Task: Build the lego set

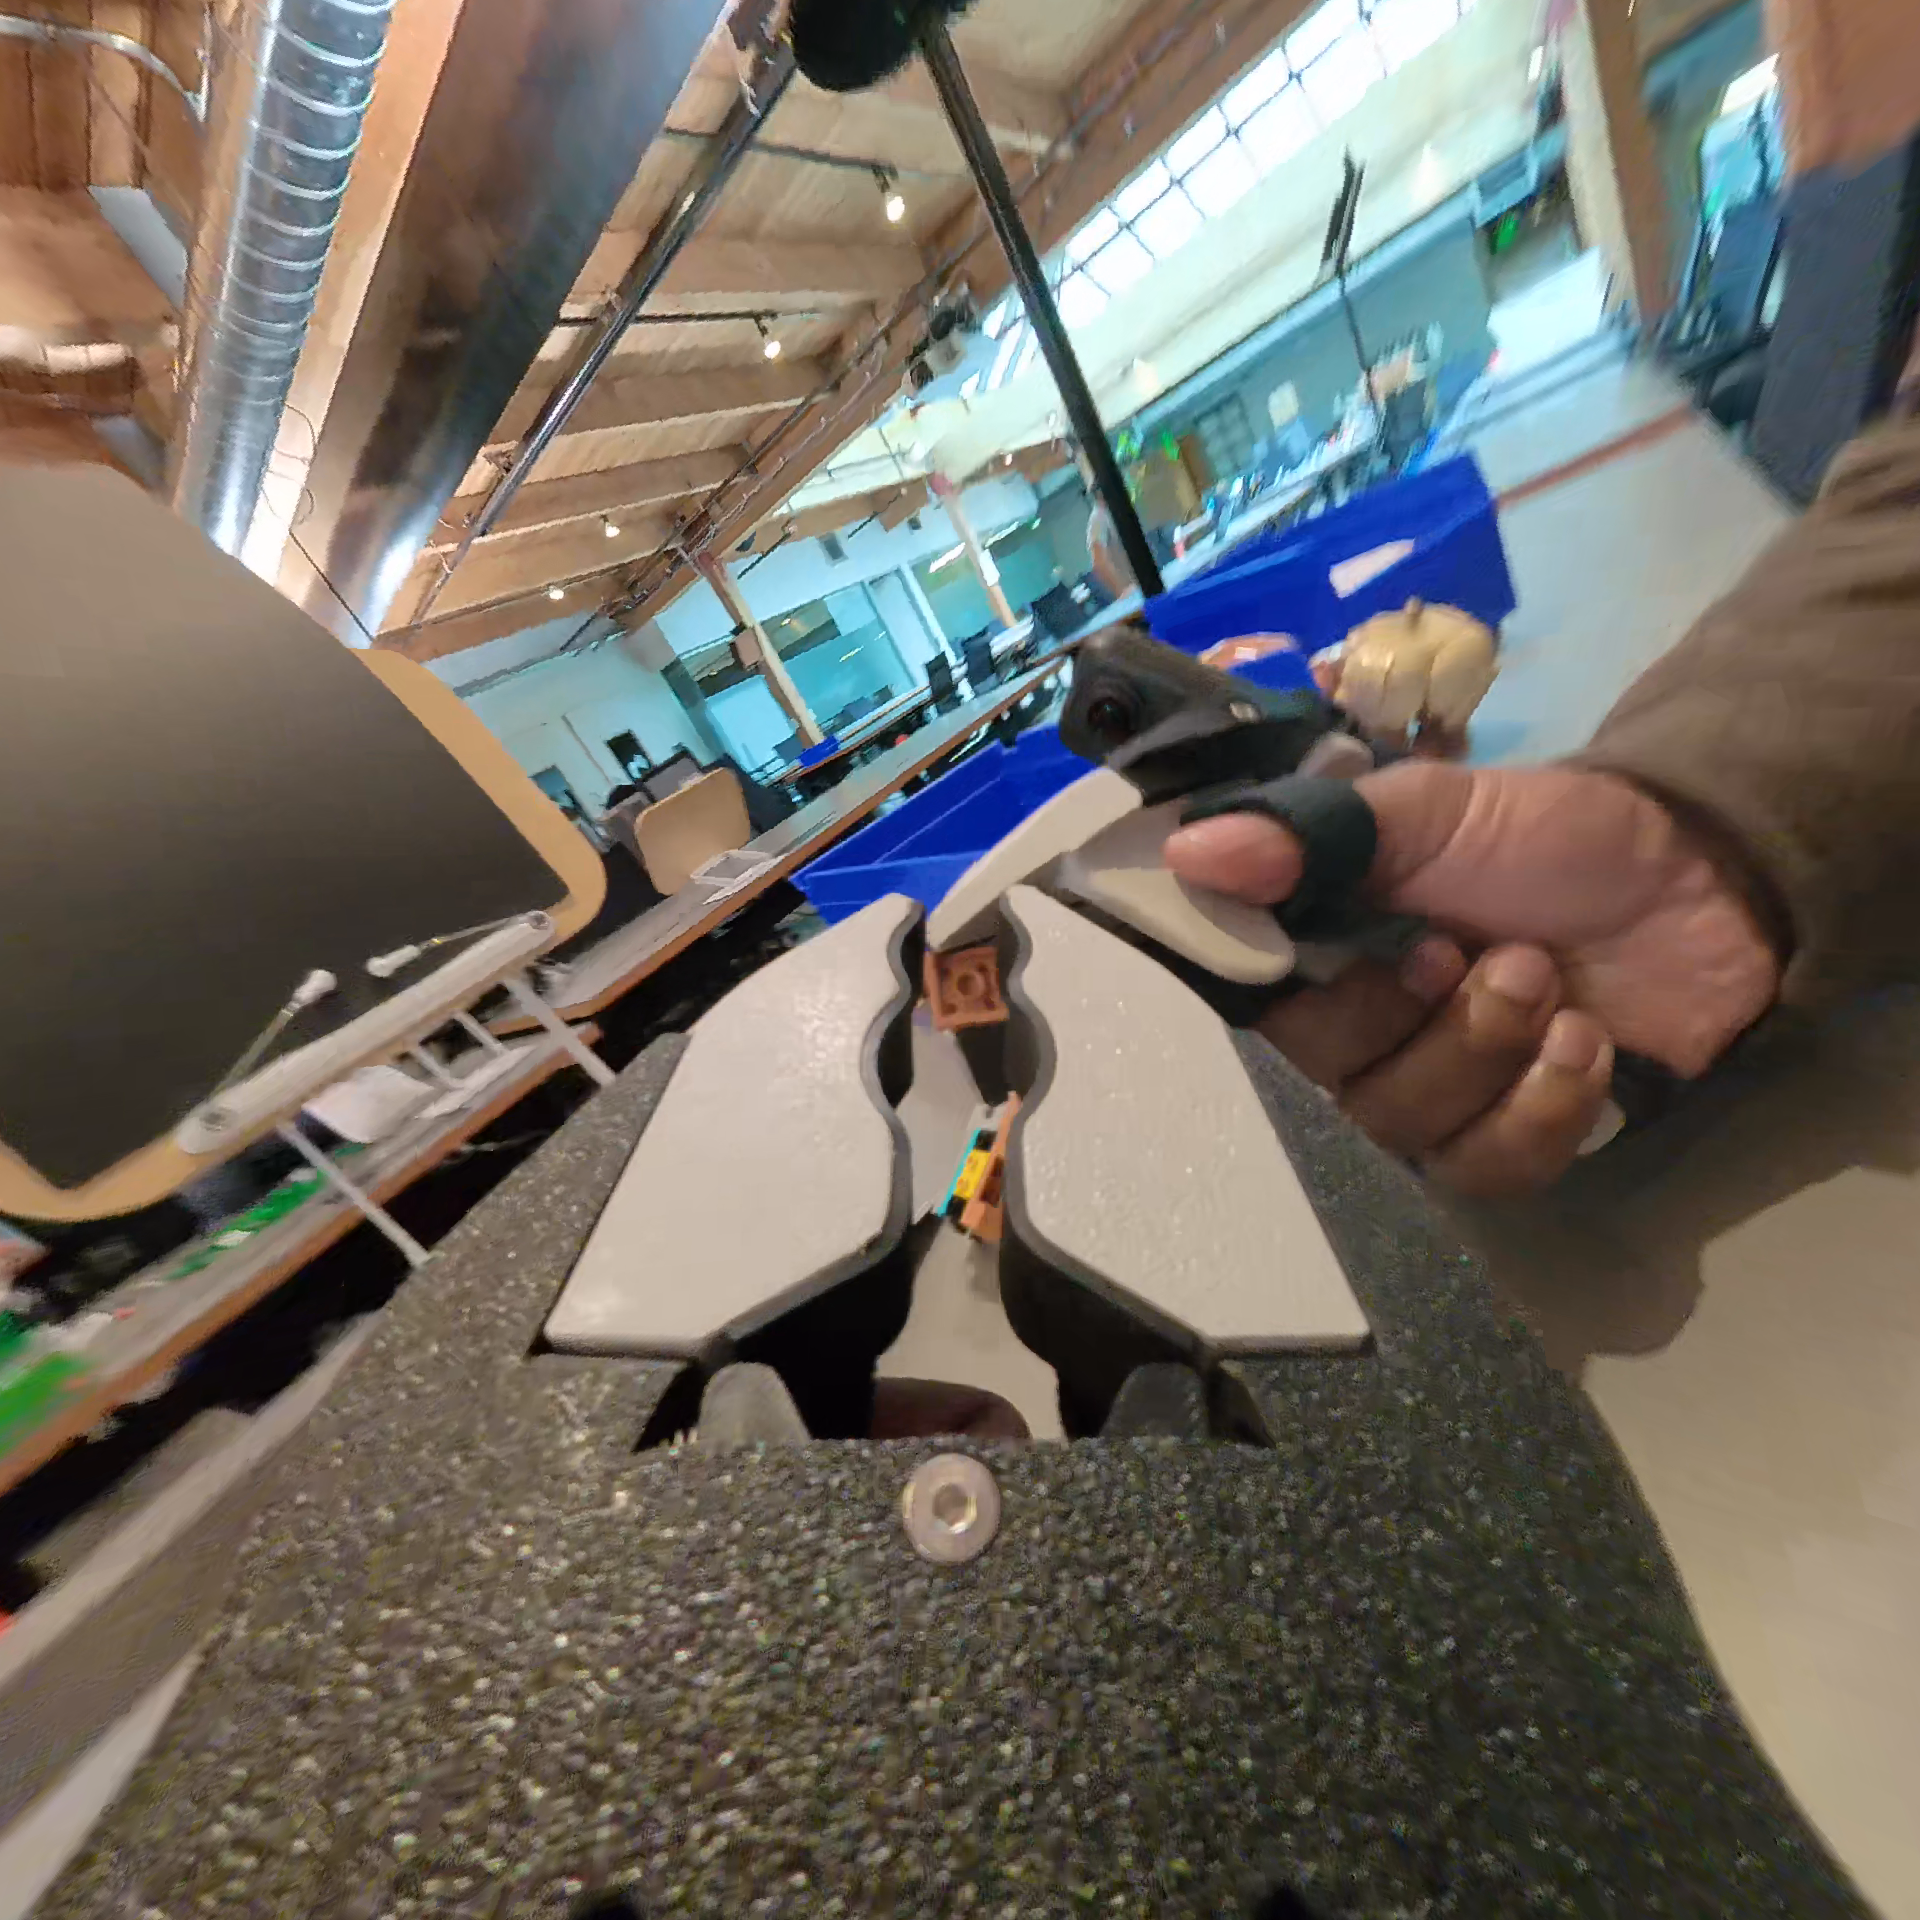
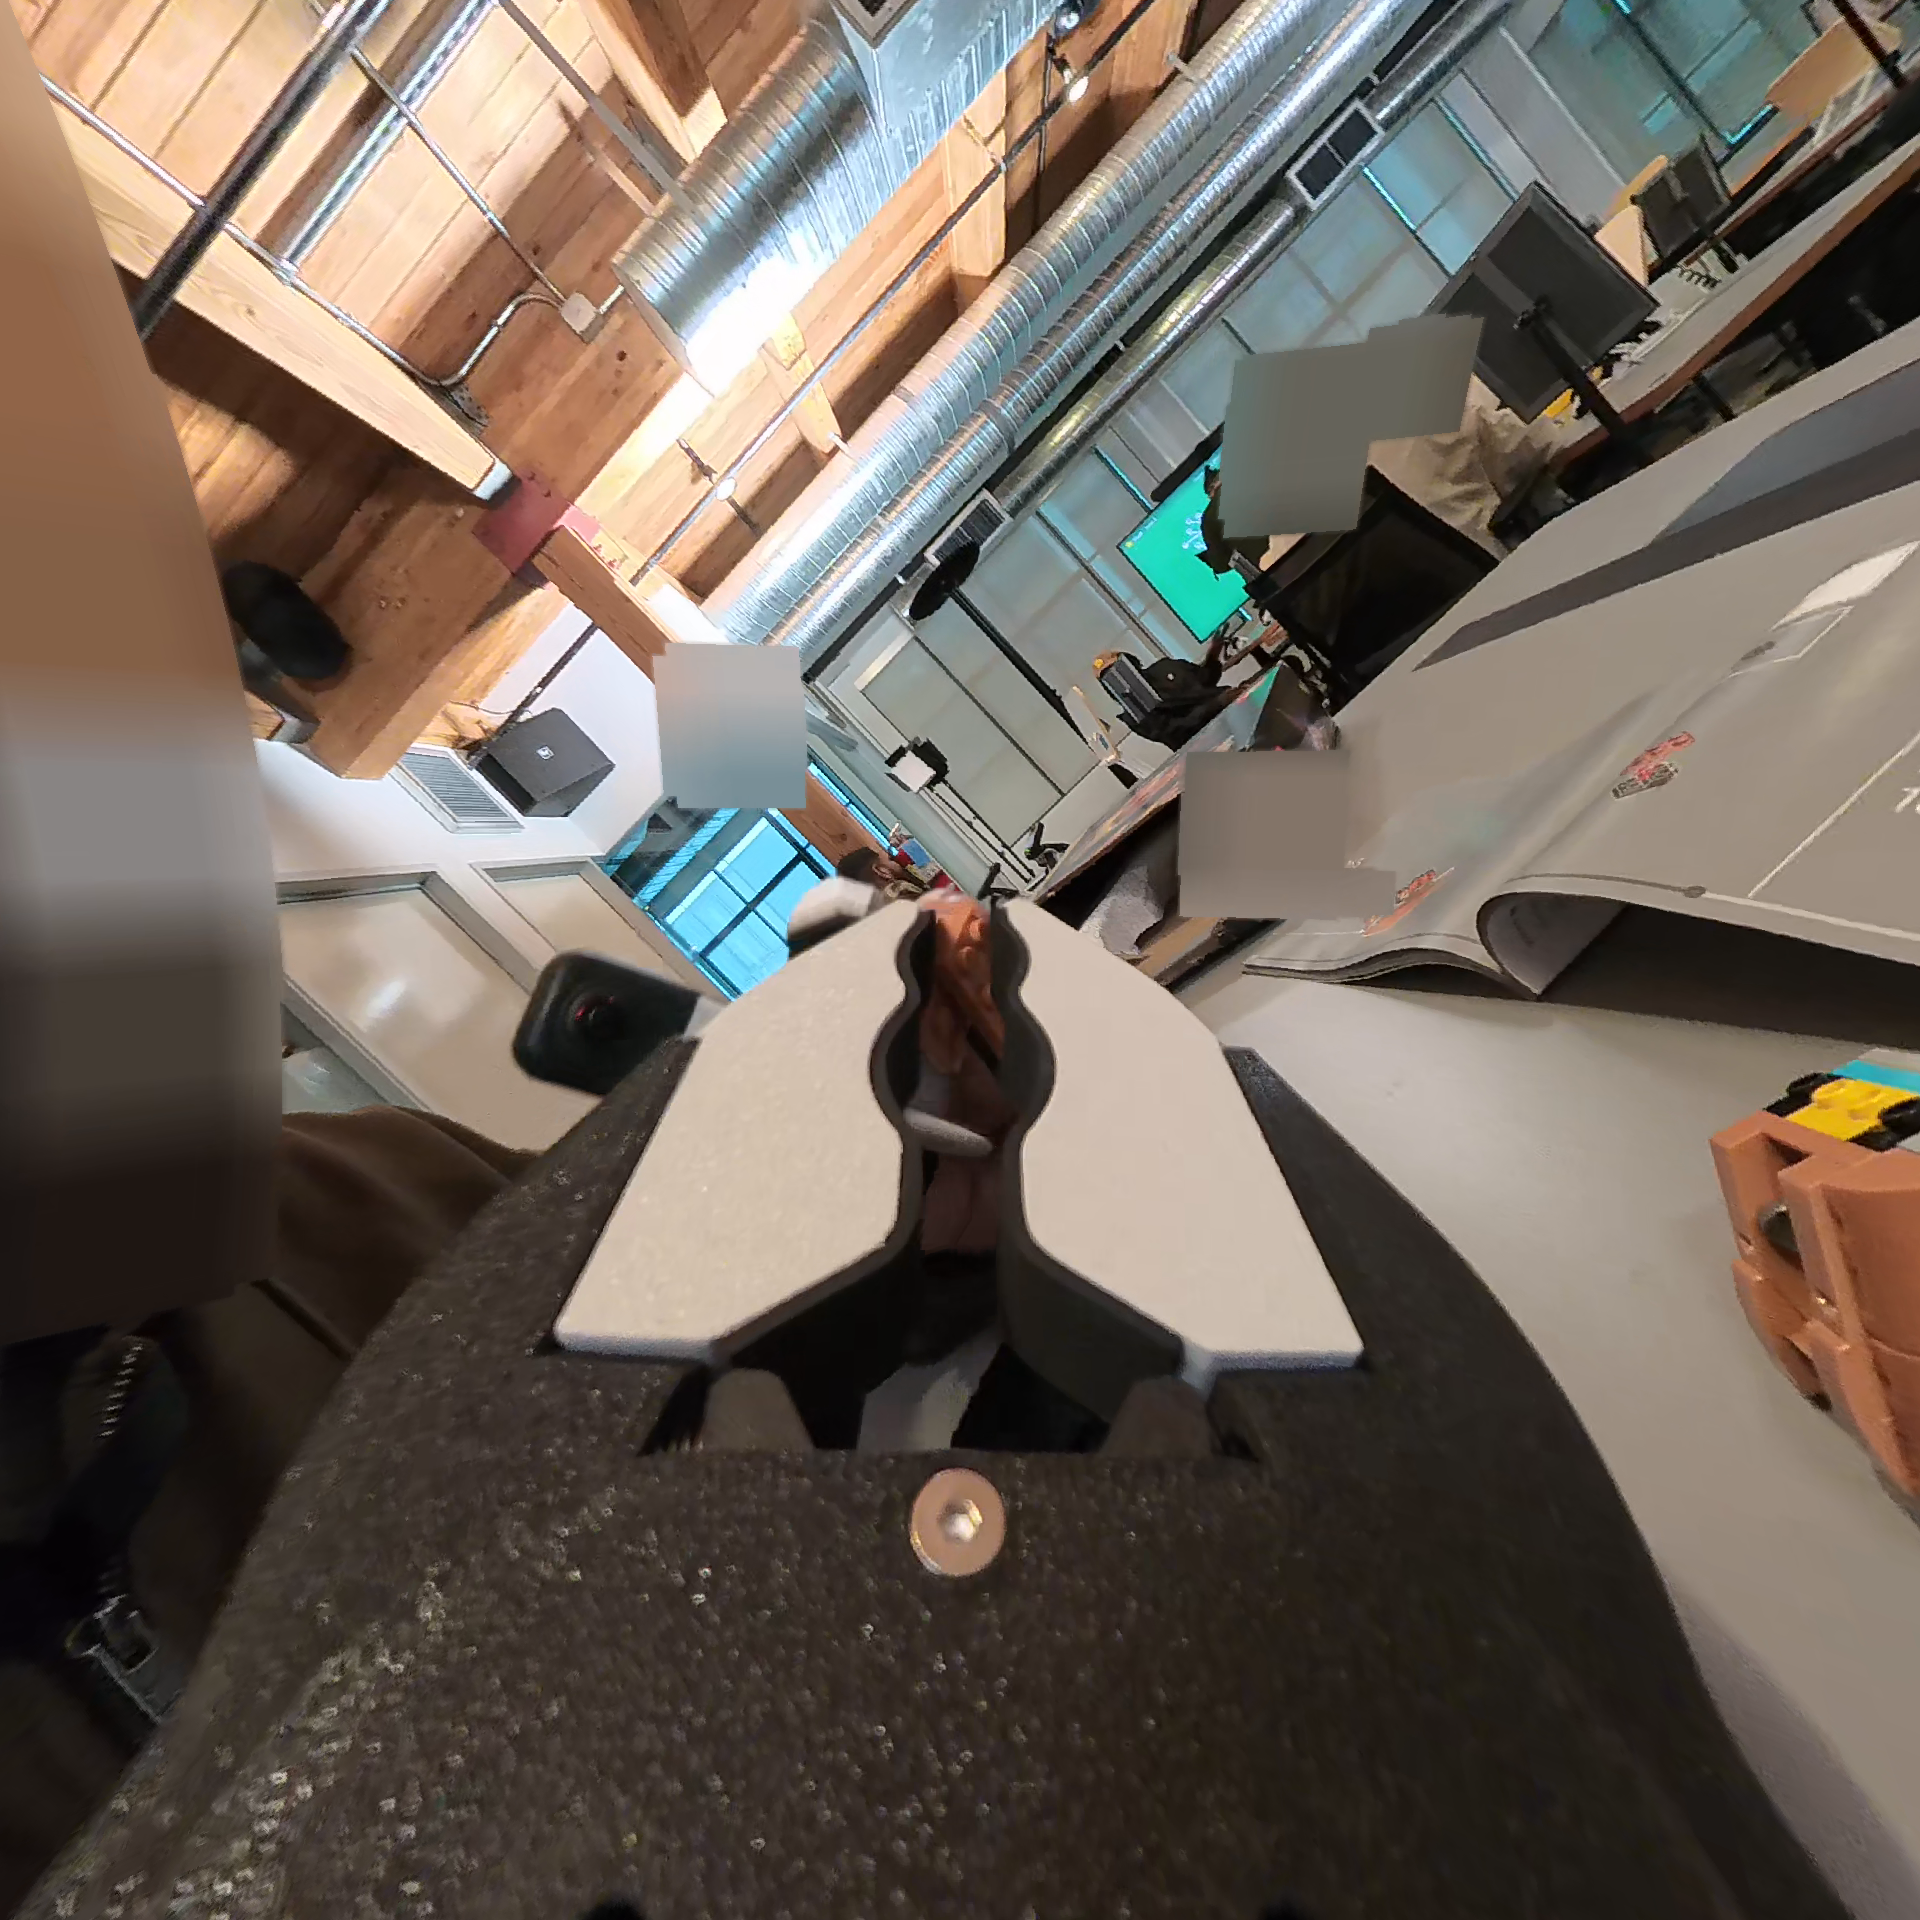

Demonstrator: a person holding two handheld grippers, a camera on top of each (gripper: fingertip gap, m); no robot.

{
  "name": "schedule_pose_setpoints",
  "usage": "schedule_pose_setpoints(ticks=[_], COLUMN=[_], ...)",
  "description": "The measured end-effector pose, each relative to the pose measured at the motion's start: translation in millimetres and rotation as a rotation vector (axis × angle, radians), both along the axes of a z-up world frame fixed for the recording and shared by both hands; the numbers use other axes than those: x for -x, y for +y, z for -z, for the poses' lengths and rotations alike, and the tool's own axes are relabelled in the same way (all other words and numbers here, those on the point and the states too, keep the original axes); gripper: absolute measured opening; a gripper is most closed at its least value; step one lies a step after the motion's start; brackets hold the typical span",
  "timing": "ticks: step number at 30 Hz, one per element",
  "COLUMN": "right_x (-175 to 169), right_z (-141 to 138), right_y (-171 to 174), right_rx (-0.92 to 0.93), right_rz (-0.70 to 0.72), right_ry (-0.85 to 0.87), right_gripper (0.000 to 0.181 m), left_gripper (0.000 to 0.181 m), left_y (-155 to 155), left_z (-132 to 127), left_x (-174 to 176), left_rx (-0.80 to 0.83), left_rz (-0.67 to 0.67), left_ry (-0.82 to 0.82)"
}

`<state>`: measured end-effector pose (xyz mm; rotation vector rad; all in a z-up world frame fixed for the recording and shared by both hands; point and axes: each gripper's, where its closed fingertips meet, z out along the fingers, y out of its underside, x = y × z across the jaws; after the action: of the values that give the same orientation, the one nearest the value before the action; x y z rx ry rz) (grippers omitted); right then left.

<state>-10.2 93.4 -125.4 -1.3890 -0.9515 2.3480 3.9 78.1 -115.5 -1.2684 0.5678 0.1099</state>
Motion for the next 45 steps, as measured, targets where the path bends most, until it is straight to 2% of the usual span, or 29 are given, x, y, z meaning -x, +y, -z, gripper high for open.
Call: schedule_pose_setpoints(ticks=[4,8,15,22,32,37,41,45], right_x=[-4,-7,-9,-6,-3,-3,-2,-2], right_z=[-8,-12,-14,-9,-5,-4,-3,-3], right_y=[-3,-4,-12,-13,-12,-13,-12,-8], right_rx=[-0.012,-0.014,-0.015,-0.02,-0.117,-0.187,-0.245,-0.238], right_rz=[-0.02,-0.038,-0.082,-0.087,-0.081,-0.085,-0.08,-0.072], right_ry=[0.057,0.094,0.122,0.105,0.069,0.06,0.049,0.035], right_gripper=[0.01,0.01,0.01,0.01,0.018,0.021,0.02,0.019], left_gripper=[0.022,0.03,0.03,0.019,0.014,0.013,0.013,0.013], left_y=[3,2,4,4,6,6,6,6], left_z=[-3,3,15,19,24,24,23,21], left_x=[13,4,-5,-8,-2,-1,0,5], left_rx=[0.136,0.325,0.478,0.503,0.477,0.473,0.485,0.503], left_rz=[0.13,0.363,0.482,0.513,0.397,0.387,0.408,0.461], left_ry=[-0.273,-0.526,-0.678,-0.704,-0.563,-0.546,-0.589,-0.714])
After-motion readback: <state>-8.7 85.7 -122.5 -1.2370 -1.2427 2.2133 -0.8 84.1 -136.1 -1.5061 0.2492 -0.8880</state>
